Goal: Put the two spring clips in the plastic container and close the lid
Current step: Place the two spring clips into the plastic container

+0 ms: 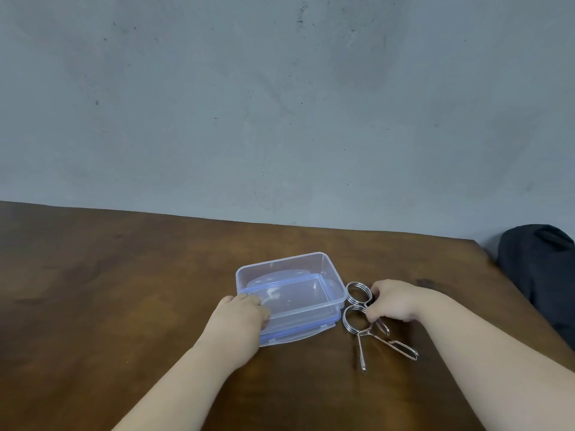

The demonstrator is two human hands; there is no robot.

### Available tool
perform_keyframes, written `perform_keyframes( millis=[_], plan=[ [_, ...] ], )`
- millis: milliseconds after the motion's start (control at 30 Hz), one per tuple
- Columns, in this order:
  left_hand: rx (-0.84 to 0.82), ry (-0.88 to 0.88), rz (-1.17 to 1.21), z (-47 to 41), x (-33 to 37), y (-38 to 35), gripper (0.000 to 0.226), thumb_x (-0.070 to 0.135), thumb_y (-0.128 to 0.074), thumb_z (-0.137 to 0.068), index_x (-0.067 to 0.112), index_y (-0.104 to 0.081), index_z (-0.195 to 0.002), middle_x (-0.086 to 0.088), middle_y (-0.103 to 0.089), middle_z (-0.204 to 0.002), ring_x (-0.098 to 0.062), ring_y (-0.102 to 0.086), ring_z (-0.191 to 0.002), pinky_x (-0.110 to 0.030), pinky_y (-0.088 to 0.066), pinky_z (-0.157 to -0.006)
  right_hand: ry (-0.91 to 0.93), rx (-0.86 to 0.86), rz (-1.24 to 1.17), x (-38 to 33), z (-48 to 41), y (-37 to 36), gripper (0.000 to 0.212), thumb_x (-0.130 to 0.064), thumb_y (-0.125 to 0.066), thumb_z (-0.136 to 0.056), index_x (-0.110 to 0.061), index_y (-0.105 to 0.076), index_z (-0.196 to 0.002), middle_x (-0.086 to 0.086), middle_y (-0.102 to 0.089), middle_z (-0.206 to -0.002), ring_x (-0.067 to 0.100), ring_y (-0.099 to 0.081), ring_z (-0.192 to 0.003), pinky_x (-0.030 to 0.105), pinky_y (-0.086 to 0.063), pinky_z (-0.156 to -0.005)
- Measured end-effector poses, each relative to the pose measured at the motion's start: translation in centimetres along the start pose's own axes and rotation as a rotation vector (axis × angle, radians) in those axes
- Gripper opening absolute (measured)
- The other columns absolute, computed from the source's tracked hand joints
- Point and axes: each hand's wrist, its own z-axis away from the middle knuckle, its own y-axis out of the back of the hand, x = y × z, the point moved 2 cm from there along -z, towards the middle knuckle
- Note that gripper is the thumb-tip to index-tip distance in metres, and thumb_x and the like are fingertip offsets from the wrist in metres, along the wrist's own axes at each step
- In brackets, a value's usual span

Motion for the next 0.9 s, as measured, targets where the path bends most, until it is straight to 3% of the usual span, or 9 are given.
perform_keyframes(
  millis=[133, 267, 367, 467, 567, 633, 700, 800, 900],
  plan=[
    [0.013, 0.013, -0.023, 0.0, 0.0, 0.0, 0.028, 0.01, -0.056, -0.086, 0.027, -0.061, -0.107, 0.004, -0.057, -0.111, -0.019, -0.045, -0.11, -0.032, -0.033, -0.094, -0.016, 0.075, -0.15, 0.2, 0.4, 1.3, 0.034, -0.033, -0.068, -0.068, -0.015, -0.073, -0.098, 0.001, -0.061, -0.064, 0.02, -0.054, -0.062, 0.028, -0.04, -0.054],
    [0.076, 0.032, -0.017, 0.3, 0.2, -0.1, 0.03, 0.015, -0.058, -0.088, 0.026, -0.062, -0.115, 0.003, -0.051, -0.118, -0.02, -0.037, -0.117, -0.033, -0.033, -0.097, 0.114, 0.267, -0.261, -1.6, 1.6, 3.6, 0.019, -0.031, -0.068, -0.075, -0.02, -0.077, -0.087, 0.0, -0.07, -0.072, 0.02, -0.061, -0.068, 0.031, -0.044, -0.062],
    [0.125, 0.039, 0.014, 0.4, 0.3, -0.3, 0.025, 0.018, -0.057, -0.09, 0.025, -0.062, -0.114, 0.002, -0.047, -0.116, -0.02, -0.035, -0.117, -0.032, -0.032, -0.093, 0.28, 0.322, -0.26, -4.8, 2.8, 4.8, 0.016, -0.031, -0.07, -0.075, -0.029, -0.076, -0.09, -0.006, -0.074, -0.079, 0.016, -0.067, -0.075, 0.031, -0.048, -0.066],
    [0.166, 0.031, 0.046, 0.4, 0.2, -0.4, 0.022, 0.019, -0.057, -0.091, 0.026, -0.065, -0.11, 0.002, -0.045, -0.113, -0.022, -0.035, -0.116, -0.032, -0.032, -0.093, 0.431, 0.244, -0.101, -8.6, 4.1, 4.3, 0.025, -0.036, -0.071, -0.072, -0.036, -0.075, -0.097, -0.008, -0.073, -0.086, 0.014, -0.066, -0.074, 0.032, -0.053, -0.067],
    [0.22, 0.007, 0.087, 0.4, 0.1, -0.4, 0.018, 0.017, -0.064, -0.085, 0.025, -0.07, -0.099, 0.0, -0.048, -0.108, -0.025, -0.04, -0.113, -0.035, -0.037, -0.089, 0.519, 0.137, 0.14, -11.6, 3.9, 2.5, 0.031, -0.04, -0.066, -0.068, -0.033, -0.075, -0.096, -0.002, -0.068, -0.081, 0.014, -0.055, -0.064, 0.032, -0.047, -0.06],
    [0.255, -0.012, 0.137, 0.3, -0.2, -0.5, 0.012, 0.013, -0.071, -0.073, 0.022, -0.072, -0.08, -0.002, -0.052, -0.094, -0.029, -0.049, -0.101, -0.035, -0.042, -0.075, 0.544, 0.084, 0.241, -12.8, 3.0, 0.9, 0.033, -0.042, -0.062, -0.065, -0.022, -0.072, -0.089, 0.001, -0.057, -0.069, 0.017, -0.048, -0.06, 0.034, -0.041, -0.057],
    [0.251, -0.027, 0.148, 0.2, -0.4, -0.7, 0.012, 0.011, -0.072, -0.067, 0.021, -0.07, -0.074, -0.003, -0.052, -0.089, -0.029, -0.051, -0.096, -0.034, -0.04, -0.068, 0.561, 0.049, 0.314, -13.8, 2.2, -0.5, 0.029, -0.039, -0.063, -0.068, -0.012, -0.064, -0.079, 0.002, -0.047, -0.065, 0.019, -0.041, -0.059, 0.036, -0.035, -0.056],
    [0.257, -0.043, 0.151, 0.2, -0.5, -0.6, 0.015, 0.01, -0.074, -0.059, 0.022, -0.069, -0.068, -0.002, -0.053, -0.085, -0.028, -0.055, -0.089, -0.031, -0.036, -0.064, 0.548, 0.018, 0.386, -14.6, 1.4, -2.0, 0.023, -0.035, -0.063, -0.07, -0.016, -0.052, -0.064, 0.002, -0.046, -0.061, 0.021, -0.041, -0.056, 0.036, -0.036, -0.055],
    [0.272, -0.056, 0.146, 0.5, -0.1, -0.7, 0.017, 0.01, -0.061, -0.076, 0.018, -0.069, -0.088, -0.004, -0.051, -0.102, -0.026, -0.045, -0.105, -0.03, -0.033, -0.076, 0.537, 0.005, 0.464, -14.9, 0.6, -3.3, 0.019, -0.034, -0.065, -0.072, -0.021, -0.053, -0.063, -0.003, -0.054, -0.061, 0.019, -0.052, -0.058, 0.033, -0.042, -0.055]
  ],
)
